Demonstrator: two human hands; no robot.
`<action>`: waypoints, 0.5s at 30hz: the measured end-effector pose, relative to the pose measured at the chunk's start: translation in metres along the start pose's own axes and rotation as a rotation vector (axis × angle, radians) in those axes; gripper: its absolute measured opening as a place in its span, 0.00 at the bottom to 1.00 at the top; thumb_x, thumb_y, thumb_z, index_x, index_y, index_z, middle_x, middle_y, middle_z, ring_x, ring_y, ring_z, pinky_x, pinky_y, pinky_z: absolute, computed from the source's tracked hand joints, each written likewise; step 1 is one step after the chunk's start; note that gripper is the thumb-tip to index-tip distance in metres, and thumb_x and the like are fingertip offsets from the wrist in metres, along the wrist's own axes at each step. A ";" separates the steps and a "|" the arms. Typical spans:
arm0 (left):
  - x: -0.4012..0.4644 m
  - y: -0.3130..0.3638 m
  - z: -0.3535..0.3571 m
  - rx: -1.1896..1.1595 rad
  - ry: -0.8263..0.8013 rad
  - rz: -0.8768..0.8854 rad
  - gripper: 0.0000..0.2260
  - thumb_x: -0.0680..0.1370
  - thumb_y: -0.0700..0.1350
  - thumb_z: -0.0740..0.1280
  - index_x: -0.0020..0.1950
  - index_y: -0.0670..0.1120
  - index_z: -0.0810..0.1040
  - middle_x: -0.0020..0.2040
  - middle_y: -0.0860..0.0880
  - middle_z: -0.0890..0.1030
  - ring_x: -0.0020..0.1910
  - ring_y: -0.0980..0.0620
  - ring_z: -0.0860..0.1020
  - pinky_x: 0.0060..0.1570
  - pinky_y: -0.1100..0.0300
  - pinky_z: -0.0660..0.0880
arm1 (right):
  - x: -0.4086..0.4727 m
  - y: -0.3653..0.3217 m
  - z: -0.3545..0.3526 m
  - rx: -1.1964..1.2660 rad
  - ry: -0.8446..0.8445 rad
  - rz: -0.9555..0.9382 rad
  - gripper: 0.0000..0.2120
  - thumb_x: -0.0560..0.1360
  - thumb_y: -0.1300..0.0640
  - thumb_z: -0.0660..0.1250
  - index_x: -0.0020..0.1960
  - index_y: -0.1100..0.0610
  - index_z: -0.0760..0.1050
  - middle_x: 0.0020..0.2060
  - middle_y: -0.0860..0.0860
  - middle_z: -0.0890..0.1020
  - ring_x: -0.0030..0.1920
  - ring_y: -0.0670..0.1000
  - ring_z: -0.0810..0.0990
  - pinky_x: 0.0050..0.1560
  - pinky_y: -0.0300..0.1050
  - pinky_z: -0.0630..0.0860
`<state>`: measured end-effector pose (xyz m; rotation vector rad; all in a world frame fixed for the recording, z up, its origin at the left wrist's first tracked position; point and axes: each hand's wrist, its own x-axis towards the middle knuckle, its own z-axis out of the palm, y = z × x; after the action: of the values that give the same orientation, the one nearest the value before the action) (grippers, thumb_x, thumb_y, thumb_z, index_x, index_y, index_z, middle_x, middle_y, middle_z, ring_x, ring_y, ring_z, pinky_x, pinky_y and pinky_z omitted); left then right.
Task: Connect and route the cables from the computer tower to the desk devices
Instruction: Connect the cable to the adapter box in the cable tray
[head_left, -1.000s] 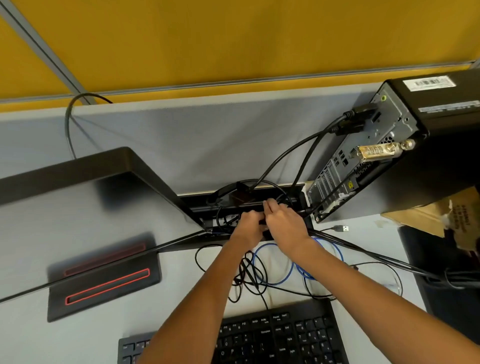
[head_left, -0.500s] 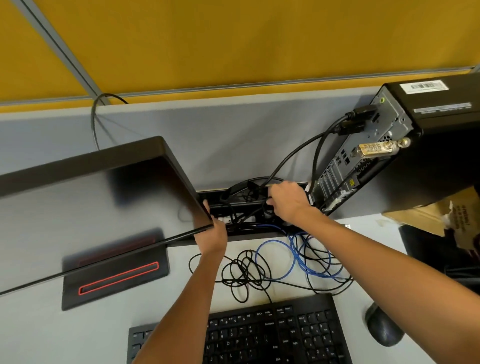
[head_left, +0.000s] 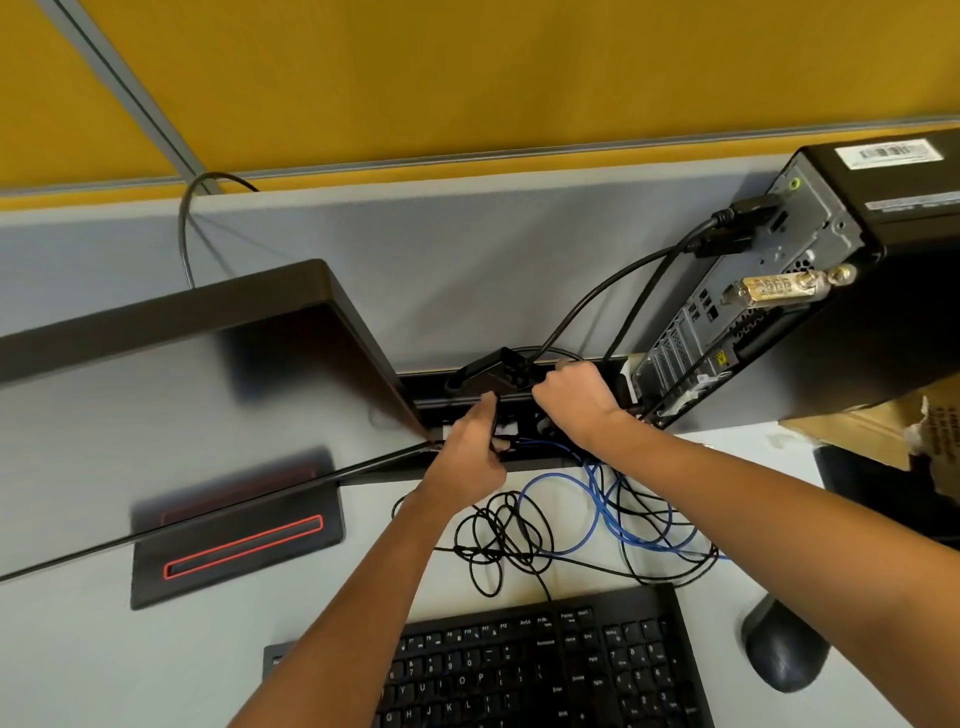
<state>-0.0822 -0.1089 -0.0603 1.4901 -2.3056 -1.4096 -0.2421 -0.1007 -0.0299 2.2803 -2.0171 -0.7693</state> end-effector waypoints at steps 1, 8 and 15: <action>0.003 0.000 0.001 0.031 -0.036 0.045 0.33 0.73 0.31 0.63 0.74 0.50 0.58 0.60 0.45 0.75 0.53 0.49 0.79 0.53 0.52 0.78 | 0.001 -0.002 0.001 -0.012 -0.010 0.011 0.11 0.77 0.65 0.63 0.55 0.54 0.78 0.51 0.51 0.82 0.56 0.55 0.79 0.42 0.45 0.68; 0.020 0.015 -0.016 0.402 -0.012 0.090 0.24 0.77 0.39 0.63 0.71 0.53 0.68 0.49 0.46 0.79 0.45 0.49 0.76 0.40 0.59 0.76 | 0.003 -0.009 -0.003 -0.032 -0.120 0.027 0.12 0.78 0.64 0.63 0.59 0.54 0.76 0.55 0.51 0.80 0.59 0.54 0.76 0.45 0.44 0.69; 0.018 0.018 -0.007 0.363 0.265 0.042 0.11 0.72 0.47 0.65 0.48 0.41 0.80 0.45 0.44 0.82 0.50 0.45 0.78 0.48 0.57 0.74 | -0.006 0.013 0.012 0.446 -0.216 -0.189 0.19 0.75 0.48 0.65 0.65 0.45 0.73 0.56 0.50 0.78 0.57 0.53 0.69 0.55 0.49 0.62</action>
<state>-0.1007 -0.1251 -0.0506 1.5859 -2.4896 -0.7521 -0.2587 -0.0930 -0.0345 2.7693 -2.2842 -0.6500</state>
